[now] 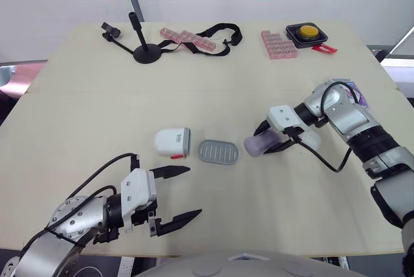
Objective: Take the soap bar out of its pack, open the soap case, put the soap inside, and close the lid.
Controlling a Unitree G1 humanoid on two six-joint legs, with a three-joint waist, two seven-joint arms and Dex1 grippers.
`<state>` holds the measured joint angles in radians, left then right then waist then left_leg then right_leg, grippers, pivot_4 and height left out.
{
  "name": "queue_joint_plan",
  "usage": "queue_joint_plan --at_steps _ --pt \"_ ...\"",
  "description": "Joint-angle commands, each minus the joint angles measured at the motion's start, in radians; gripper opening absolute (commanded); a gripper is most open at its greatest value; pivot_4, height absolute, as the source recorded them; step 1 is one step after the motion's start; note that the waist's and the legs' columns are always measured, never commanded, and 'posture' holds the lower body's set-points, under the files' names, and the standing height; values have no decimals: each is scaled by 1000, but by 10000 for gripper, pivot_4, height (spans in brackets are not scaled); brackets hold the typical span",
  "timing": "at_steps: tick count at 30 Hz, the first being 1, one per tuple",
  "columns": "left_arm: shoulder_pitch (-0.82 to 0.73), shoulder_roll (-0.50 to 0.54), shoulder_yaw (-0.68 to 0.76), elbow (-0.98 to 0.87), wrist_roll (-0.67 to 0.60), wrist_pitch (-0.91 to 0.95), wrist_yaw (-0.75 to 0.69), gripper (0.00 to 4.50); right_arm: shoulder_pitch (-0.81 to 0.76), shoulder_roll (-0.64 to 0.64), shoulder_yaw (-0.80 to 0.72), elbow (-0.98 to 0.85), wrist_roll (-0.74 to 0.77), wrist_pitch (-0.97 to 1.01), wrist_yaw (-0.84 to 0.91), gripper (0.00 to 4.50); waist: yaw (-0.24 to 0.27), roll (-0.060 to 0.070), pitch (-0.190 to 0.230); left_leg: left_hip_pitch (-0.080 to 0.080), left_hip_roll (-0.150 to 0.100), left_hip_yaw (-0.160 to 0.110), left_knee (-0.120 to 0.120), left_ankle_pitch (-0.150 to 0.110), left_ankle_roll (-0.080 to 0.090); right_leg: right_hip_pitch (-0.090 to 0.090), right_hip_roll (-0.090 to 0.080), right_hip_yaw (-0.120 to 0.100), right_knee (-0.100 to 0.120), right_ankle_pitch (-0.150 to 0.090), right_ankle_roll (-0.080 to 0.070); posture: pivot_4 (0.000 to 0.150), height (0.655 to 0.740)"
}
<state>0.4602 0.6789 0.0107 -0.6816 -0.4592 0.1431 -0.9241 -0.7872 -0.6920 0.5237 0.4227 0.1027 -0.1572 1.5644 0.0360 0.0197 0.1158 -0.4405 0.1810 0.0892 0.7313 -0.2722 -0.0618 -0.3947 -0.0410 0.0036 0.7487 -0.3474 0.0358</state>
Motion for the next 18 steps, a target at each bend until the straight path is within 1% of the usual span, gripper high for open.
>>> queue_joint_plan --at_steps 1,14,16,18 --pt "3 8 6 -48 4 -10 7 45000 -18 -8 -10 -24 3 0 50 17450 1 0 0 0 0 0 0 0 0 0 0 0 0 0 0 1500 7096" --pt "-117 3 -63 -81 17 117 94 45000 31 -34 -74 -190 53 145 43 17450 11 -1 0 0 0 0 0 1 -3 0 1 1 0 0 0 1500 7096" --pt "-120 -1 -73 -78 23 116 100 45000 36 -30 -91 -228 76 196 30 17450 13 -1 0 0 0 0 0 1 -4 0 2 1 0 0 0 1500 7096" --pt "-115 -3 -75 -73 29 107 104 45000 37 -15 -112 -290 115 291 2 17450 13 -1 0 0 -1 1 0 1 -5 0 2 2 0 0 0 1500 7096"
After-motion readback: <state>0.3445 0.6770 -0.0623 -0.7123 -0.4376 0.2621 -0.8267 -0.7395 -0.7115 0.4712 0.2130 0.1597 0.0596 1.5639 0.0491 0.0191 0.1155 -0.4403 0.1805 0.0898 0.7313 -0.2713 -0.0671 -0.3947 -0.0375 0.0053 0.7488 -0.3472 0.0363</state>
